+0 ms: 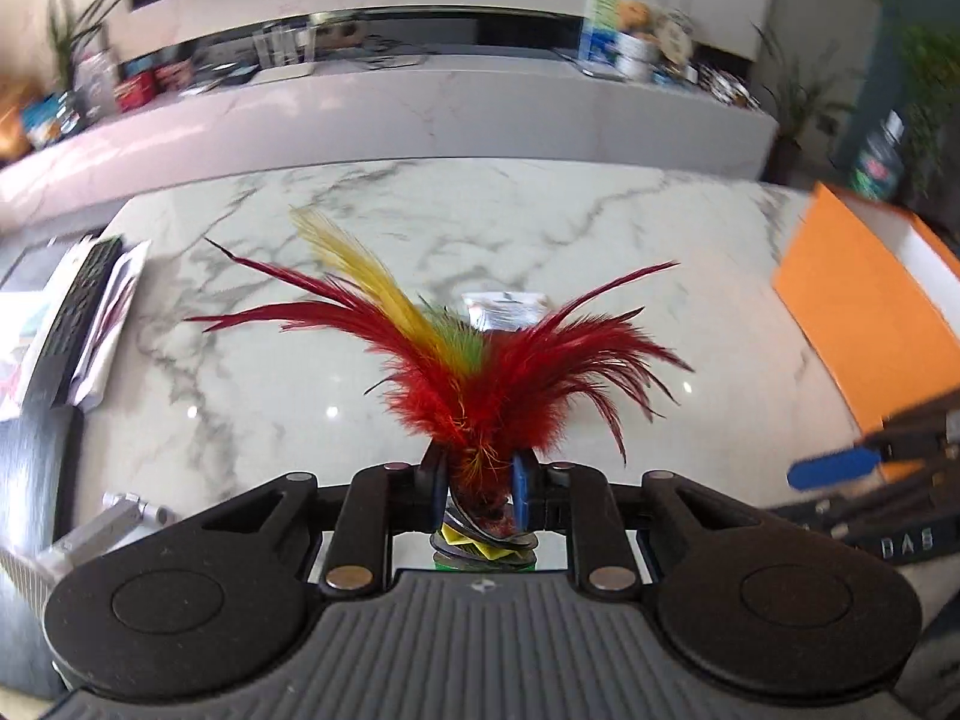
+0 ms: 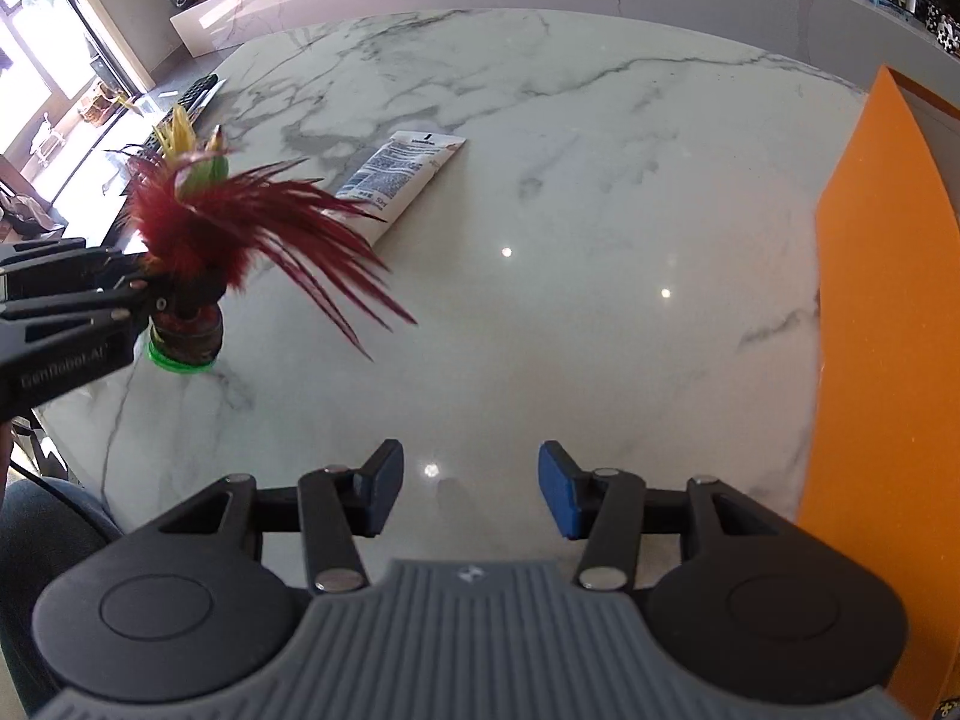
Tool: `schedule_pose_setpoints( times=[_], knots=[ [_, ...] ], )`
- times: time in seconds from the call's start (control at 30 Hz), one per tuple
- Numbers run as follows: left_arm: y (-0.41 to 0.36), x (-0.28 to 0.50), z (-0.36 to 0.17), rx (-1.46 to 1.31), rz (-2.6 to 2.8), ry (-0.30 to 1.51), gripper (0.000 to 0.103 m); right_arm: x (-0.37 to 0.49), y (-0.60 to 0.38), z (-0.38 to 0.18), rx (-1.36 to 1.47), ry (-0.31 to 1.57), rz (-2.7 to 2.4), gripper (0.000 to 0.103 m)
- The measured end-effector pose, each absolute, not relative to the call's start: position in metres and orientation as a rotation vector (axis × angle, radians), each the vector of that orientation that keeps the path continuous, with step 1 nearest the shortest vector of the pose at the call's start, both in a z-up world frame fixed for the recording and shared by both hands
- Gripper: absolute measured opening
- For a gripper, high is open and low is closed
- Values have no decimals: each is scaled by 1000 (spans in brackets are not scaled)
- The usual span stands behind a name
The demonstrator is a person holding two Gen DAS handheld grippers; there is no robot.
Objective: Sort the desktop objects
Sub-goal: 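Grasp the red-yellow feather shuttlecock with the left tool and lift it, then grasp the white Vaseline tube with the right tool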
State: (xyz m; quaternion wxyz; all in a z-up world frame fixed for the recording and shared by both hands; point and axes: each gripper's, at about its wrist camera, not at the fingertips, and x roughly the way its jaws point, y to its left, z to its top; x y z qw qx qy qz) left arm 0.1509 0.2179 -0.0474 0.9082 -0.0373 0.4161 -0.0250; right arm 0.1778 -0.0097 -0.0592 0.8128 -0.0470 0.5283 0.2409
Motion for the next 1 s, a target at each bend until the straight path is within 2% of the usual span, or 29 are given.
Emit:
schedule_pose_setpoints(
  times=[0.3, 0.47, 0.57, 0.77, 0.8, 0.87, 0.9, 0.97, 1.0],
  knots=[
    [245, 146, -63, -215, 78, 889, 27, 209, 32, -51, -108, 1107, 575, 52],
    [248, 141, -63, -232, 100, 853, 41, 242, 50, -44, -61, 1101, 575, 53],
    [245, 140, -62, -202, 115, 817, 56, 264, 60, -46, -10, 1107, 551, 67],
    [242, 139, -65, -178, 106, 807, 57, 301, 81, -61, 31, 1156, 512, 68],
    [243, 139, -65, -187, 106, 805, 56, 306, 85, -64, 29, 1159, 508, 68],
    [246, 137, -65, -211, 102, 796, 37, 315, 92, -70, 27, 1166, 499, 68],
    [247, 137, -65, -223, 96, 791, 35, 318, 95, -73, 25, 1169, 497, 68],
    [249, 137, -65, -241, 88, 783, 24, 322, 100, -77, 16, 1173, 494, 67],
    [250, 137, -65, -250, 87, 778, 22, 323, 103, -80, 11, 1176, 495, 67]
  ],
)
